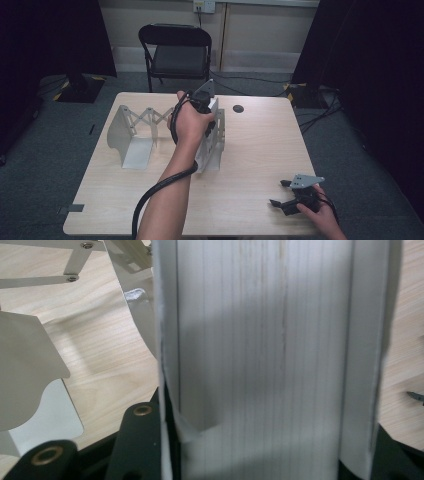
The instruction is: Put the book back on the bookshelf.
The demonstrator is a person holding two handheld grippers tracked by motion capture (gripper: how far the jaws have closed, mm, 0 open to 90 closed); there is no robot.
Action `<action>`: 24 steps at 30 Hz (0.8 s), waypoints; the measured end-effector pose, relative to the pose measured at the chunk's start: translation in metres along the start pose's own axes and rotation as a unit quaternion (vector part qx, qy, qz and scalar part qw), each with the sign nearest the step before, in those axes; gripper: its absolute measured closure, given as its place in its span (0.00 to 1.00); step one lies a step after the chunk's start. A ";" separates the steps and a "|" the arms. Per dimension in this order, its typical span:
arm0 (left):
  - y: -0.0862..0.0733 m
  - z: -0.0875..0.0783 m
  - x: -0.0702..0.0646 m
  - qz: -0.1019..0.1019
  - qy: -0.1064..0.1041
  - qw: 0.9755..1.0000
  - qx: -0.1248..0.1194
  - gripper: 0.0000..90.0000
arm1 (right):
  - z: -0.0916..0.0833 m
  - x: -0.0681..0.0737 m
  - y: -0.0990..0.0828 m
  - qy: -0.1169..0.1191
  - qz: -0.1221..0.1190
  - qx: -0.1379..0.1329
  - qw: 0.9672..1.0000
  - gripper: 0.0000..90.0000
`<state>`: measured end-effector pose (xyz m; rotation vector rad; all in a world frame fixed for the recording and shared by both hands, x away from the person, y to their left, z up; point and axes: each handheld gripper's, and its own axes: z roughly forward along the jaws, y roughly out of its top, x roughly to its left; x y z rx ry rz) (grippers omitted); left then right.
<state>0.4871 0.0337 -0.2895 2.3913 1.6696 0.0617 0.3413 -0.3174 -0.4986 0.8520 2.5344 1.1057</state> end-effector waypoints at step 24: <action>0.010 0.009 -0.003 -0.015 0.009 1.000 -0.006 0.59 | 0.000 0.000 0.000 0.000 0.000 0.000 1.000 0.14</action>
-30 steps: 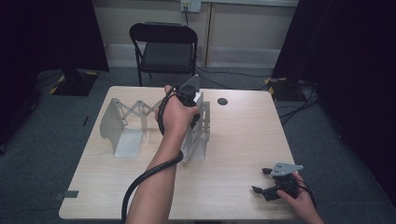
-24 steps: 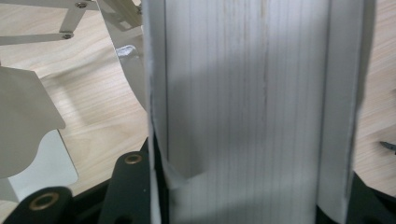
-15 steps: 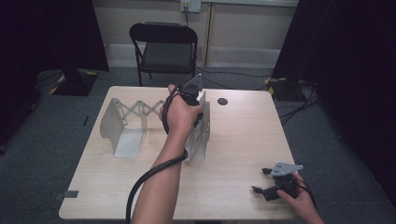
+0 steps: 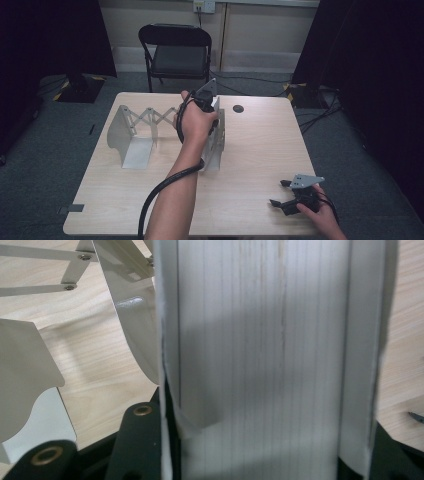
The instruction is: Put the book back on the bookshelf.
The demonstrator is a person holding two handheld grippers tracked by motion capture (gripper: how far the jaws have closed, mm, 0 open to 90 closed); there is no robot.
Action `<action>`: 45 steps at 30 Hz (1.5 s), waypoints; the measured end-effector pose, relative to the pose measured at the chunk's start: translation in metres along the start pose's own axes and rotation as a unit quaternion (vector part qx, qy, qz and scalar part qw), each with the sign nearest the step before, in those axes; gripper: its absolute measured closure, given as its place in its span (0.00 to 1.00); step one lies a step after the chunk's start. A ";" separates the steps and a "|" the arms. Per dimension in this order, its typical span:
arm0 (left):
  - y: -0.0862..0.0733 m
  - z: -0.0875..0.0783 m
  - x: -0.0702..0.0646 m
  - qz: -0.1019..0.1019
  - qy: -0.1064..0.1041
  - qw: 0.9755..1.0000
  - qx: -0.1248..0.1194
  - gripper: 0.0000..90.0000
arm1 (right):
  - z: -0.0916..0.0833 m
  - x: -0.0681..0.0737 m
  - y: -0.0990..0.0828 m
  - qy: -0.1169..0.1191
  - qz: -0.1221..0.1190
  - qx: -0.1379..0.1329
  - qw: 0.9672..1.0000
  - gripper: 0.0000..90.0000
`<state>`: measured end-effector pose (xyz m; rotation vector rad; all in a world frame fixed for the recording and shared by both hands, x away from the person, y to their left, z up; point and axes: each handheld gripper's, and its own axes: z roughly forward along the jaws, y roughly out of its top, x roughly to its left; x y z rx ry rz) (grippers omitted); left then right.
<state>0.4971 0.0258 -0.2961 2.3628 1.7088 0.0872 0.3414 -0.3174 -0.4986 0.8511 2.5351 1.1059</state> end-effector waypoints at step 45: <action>0.004 0.009 -0.007 -0.029 0.000 0.999 -0.028 0.59 | 0.000 0.000 0.000 0.000 0.000 0.000 1.000 0.14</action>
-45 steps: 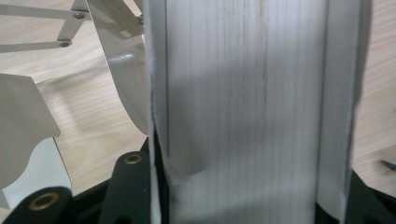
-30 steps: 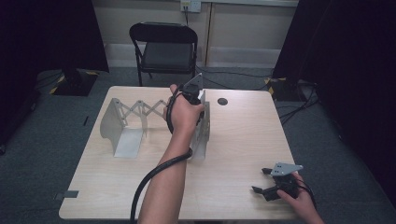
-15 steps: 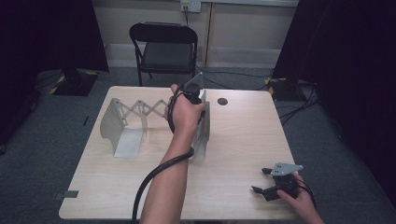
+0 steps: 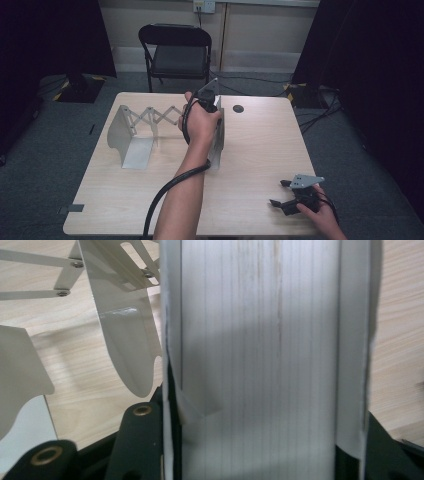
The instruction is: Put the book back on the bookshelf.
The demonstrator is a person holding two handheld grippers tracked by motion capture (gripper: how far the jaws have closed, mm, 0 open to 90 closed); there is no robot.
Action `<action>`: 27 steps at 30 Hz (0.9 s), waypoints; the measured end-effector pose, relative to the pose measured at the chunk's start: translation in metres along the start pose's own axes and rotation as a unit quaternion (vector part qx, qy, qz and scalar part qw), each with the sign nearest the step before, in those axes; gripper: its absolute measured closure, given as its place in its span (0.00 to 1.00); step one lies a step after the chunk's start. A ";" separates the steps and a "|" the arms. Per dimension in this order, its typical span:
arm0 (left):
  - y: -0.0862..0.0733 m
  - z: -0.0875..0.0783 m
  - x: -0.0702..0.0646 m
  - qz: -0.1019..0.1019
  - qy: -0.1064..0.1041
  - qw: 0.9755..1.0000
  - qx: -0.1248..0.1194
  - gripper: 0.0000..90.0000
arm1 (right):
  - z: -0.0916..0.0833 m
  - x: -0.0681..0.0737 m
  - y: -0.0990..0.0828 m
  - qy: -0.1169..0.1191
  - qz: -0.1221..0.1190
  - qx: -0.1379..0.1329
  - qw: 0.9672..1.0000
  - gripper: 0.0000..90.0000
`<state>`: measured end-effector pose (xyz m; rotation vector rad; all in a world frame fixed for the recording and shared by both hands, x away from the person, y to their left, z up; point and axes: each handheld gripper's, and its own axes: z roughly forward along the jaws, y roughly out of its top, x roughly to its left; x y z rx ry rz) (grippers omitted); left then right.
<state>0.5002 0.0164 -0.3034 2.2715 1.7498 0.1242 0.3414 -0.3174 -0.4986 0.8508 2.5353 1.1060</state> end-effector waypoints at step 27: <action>-0.009 0.010 0.002 0.010 -0.003 1.000 -0.006 0.56 | 0.000 0.000 0.000 0.000 0.000 -0.002 1.000 0.14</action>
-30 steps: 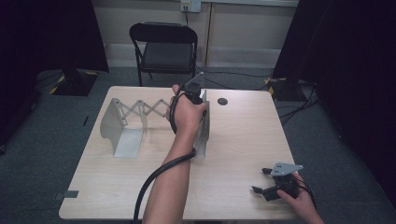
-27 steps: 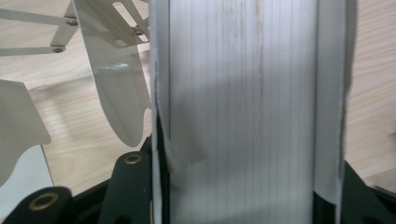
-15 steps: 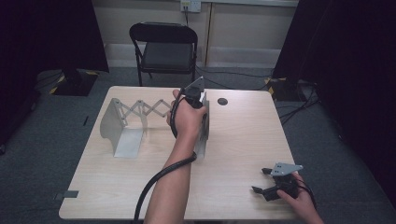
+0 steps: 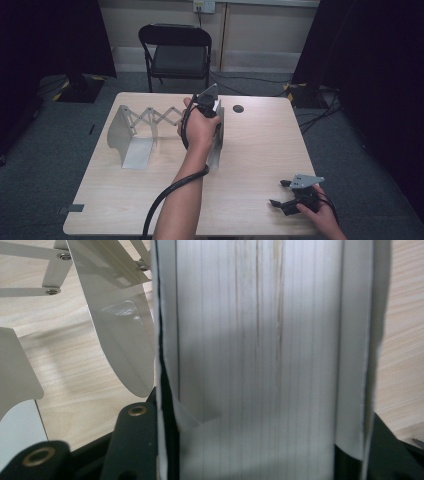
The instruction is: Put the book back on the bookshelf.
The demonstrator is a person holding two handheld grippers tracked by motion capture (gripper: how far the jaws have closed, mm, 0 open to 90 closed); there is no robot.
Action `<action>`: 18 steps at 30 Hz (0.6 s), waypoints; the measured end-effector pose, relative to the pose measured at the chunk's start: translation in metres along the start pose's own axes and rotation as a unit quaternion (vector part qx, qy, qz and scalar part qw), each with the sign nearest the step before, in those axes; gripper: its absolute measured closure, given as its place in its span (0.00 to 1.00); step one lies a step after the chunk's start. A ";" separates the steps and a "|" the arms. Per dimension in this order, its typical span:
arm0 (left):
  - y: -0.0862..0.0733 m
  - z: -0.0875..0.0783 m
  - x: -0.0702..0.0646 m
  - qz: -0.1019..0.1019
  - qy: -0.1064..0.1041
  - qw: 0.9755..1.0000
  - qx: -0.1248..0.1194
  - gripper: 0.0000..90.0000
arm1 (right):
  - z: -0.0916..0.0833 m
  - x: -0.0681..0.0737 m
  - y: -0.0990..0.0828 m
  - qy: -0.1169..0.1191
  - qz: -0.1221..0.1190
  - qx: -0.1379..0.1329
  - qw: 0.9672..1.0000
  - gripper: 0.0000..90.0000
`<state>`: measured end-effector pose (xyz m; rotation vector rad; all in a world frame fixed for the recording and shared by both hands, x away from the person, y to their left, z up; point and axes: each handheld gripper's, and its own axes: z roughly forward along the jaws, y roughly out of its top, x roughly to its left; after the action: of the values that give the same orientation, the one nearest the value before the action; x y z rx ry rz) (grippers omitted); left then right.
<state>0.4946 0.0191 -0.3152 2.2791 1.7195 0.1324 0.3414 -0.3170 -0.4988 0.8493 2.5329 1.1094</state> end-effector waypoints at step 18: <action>-0.005 -0.019 0.006 0.002 -0.025 0.999 -0.029 0.47 | 0.000 0.000 0.000 0.001 0.000 0.001 1.000 0.14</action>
<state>0.4875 0.0297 -0.2994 2.2256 1.6662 0.1235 0.3411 -0.3170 -0.4987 0.8477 2.5372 1.1080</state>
